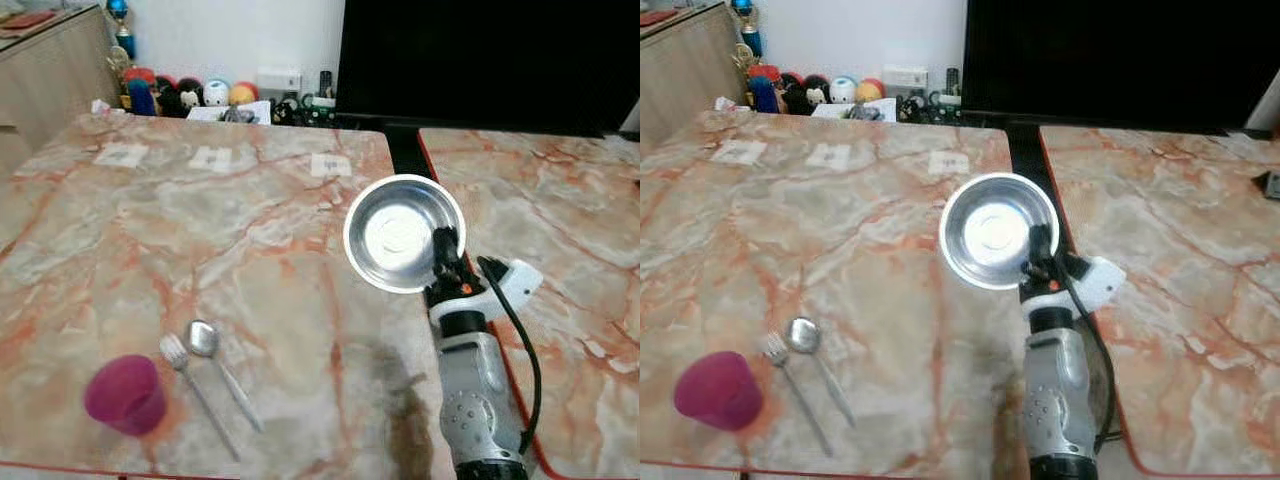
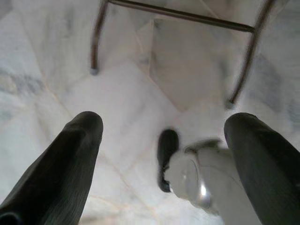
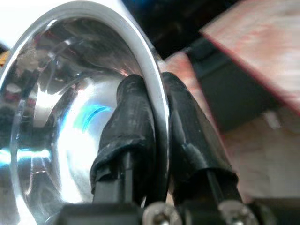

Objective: Setting the table

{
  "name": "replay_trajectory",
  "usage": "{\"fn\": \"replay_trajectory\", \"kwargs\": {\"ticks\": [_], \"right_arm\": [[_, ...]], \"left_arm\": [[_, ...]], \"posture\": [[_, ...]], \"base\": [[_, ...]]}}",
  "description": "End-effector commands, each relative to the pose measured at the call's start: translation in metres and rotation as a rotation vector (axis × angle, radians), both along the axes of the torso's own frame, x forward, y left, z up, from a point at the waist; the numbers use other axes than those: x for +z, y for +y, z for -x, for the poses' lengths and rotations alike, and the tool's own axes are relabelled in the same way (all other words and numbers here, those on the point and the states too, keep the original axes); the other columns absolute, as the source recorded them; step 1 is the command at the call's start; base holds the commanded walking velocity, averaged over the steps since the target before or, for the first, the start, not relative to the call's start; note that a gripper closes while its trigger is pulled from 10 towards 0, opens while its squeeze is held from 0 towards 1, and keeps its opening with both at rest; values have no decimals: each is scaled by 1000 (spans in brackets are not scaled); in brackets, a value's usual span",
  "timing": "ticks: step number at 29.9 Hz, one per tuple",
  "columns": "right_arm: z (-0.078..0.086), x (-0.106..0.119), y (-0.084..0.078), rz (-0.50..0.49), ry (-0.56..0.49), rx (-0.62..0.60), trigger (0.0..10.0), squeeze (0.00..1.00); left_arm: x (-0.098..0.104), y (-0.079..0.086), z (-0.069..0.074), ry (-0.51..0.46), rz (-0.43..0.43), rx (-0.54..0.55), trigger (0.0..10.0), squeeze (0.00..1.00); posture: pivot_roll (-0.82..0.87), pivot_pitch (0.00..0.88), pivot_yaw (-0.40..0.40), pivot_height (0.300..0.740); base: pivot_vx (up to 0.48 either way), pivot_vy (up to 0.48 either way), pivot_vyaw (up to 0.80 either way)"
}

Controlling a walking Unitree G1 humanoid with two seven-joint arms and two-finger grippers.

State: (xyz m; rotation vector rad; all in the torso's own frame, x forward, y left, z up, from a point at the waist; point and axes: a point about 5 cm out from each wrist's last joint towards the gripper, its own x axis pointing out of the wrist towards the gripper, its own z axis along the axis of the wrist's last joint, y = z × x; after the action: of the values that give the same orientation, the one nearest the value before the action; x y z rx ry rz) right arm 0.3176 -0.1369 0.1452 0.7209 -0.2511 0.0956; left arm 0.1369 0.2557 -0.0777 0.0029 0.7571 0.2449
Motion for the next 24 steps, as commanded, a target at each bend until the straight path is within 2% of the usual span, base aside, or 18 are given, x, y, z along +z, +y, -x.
{"fn": "replay_trajectory", "kwargs": {"ticks": [1, 11, 17, 24], "right_arm": [[5, -3, 1, -27, 4, -11, 10000, 0], [5, -3, 1, -27, 14, -7, 10000, 0], [5, -3, 1, -28, 22, -8, 10000, 0], [7, -2, 0, -29, 9, -22, 10000, 0]], "left_arm": [[-3, 0, 7, 23, 1, 9, 10000, 0], [-4, 0, 8, 29, 7, 10, 10000, 0], [-4, -1, 9, 33, 9, 9, 10000, 0], [-4, -1, 9, 37, 11, 9, 10000, 0]], "posture": [[49, 98, -37, 740], [46, 100, -39, 740], [44, 100, -39, 740], [42, 102, -37, 740]], "base": [[0, -390, 0], [0, -407, 0], [0, -408, -671], [0, -410, 0]]}}
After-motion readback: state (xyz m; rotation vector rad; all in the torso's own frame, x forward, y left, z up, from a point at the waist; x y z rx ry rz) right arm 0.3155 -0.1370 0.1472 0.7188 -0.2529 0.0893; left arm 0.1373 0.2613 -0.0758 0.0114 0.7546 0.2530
